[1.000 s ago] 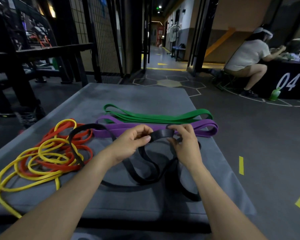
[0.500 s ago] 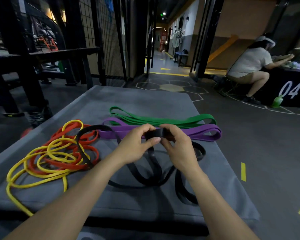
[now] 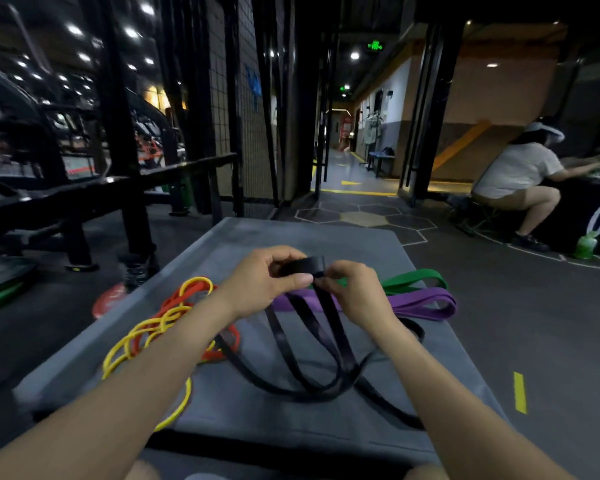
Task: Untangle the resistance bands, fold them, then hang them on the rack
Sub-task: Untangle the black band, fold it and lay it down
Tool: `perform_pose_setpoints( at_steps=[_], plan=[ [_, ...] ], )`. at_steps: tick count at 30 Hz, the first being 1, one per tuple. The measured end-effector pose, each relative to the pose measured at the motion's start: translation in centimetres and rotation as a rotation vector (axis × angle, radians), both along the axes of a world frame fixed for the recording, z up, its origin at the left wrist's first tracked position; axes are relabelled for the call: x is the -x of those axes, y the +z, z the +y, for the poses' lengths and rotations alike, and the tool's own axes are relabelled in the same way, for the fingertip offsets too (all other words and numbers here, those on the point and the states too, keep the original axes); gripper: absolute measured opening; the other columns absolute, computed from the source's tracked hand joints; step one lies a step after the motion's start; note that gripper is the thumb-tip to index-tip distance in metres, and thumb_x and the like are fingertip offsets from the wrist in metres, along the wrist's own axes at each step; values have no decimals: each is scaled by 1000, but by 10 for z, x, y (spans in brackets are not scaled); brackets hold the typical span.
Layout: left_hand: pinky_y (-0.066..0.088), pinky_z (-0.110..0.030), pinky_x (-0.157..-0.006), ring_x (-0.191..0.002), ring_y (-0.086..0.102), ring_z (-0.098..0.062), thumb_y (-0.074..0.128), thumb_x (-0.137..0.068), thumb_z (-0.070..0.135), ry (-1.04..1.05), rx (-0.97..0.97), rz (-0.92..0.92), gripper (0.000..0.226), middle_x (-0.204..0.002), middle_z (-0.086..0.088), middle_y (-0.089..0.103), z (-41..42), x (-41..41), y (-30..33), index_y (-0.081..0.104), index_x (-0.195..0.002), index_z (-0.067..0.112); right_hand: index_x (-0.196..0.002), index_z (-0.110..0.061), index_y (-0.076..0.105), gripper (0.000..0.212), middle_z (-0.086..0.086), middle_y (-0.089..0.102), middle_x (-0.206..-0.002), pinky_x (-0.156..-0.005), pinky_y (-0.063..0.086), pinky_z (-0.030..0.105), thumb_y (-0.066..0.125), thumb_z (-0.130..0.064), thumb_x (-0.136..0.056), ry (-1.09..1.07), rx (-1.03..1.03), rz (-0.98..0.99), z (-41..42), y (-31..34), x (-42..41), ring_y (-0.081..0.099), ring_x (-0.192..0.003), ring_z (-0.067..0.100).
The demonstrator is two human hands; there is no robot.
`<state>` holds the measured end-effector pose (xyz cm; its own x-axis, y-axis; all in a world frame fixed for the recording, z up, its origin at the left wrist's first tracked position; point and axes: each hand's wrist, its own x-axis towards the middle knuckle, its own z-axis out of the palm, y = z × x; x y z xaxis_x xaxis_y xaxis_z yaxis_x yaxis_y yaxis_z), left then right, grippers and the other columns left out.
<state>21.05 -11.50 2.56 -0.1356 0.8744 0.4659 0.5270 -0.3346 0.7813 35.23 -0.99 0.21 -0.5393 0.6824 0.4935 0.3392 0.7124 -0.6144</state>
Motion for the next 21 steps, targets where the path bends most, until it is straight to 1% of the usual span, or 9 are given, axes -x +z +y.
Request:
perform_pose_setpoints(
  at_steps=[2, 4, 6, 8, 10, 13, 16, 18, 21],
  plan=[
    [43, -19, -70, -67, 55, -1, 77, -74, 18, 154, -2, 51, 14, -77, -1, 63, -13, 1, 21, 65, -81, 19, -73, -10, 62, 17, 7, 63, -72, -63, 41, 33, 66, -23, -83, -102, -110, 39, -11, 21, -2, 57, -72, 25],
    [38, -16, -59, -62, 52, 3, 76, -75, 18, 387, 13, 241, 13, -75, 0, 62, -27, -4, 44, 63, -77, 21, -71, -11, 59, 19, 8, 63, -74, -63, 45, 36, 64, -25, -83, -196, -175, 71, -20, 45, -6, 59, -76, 28],
    [38, -24, -57, -70, 57, -10, 74, -75, 30, 549, 92, 415, 16, -72, 1, 63, -41, -12, 68, 62, -72, 21, -70, -13, 58, 16, 6, 62, -73, -63, 47, 37, 63, -23, -81, -219, -209, 110, -31, 69, -12, 59, -76, 28],
    [42, -27, -59, -72, 58, -18, 69, -77, 45, 613, 214, 490, 28, -69, 2, 61, -50, -20, 89, 57, -66, 22, -68, -12, 55, 17, 5, 58, -72, -63, 46, 36, 64, -20, -80, -196, -281, 134, -42, 92, -15, 57, -75, 27],
    [40, -28, -58, -66, 54, -18, 64, -79, 52, 592, 289, 464, 36, -64, 3, 54, -54, -29, 108, 51, -63, 23, -69, -11, 53, 17, 5, 55, -72, -63, 41, 35, 63, -18, -81, -178, -349, 168, -53, 115, -17, 55, -74, 26],
    [39, -23, -53, -55, 46, -13, 62, -85, 43, 388, 252, 197, 34, -60, 2, 47, -58, -46, 137, 51, -64, 19, -75, -6, 56, 12, 7, 57, -76, -63, 38, 33, 61, -15, -81, -145, -436, 213, -66, 150, -20, 53, -73, 23],
    [44, -22, -61, -61, 49, -12, 59, -90, 33, 279, 175, 115, 24, -67, 0, 49, -65, -54, 170, 54, -72, 17, -79, -3, 57, 10, 9, 59, -80, -66, 40, 35, 60, -12, -81, -101, -503, 224, -76, 180, -25, 52, -75, 24],
    [42, -20, -62, -65, 50, -10, 62, -88, 27, 242, 118, 77, 11, -73, 2, 53, -70, -56, 189, 59, -86, 17, -80, -1, 56, 11, 11, 60, -76, -66, 43, 39, 59, -12, -82, -76, -522, 274, -81, 197, -30, 53, -72, 26],
    [42, -20, -71, -76, 53, -5, 65, -86, 17, 187, 51, 80, 17, -83, 6, 59, -74, -59, 208, 61, -102, 18, -82, -2, 57, 11, 9, 60, -72, -64, 46, 41, 59, -13, -84, -37, -540, 271, -86, 215, -39, 55, -70, 26]
  ],
)
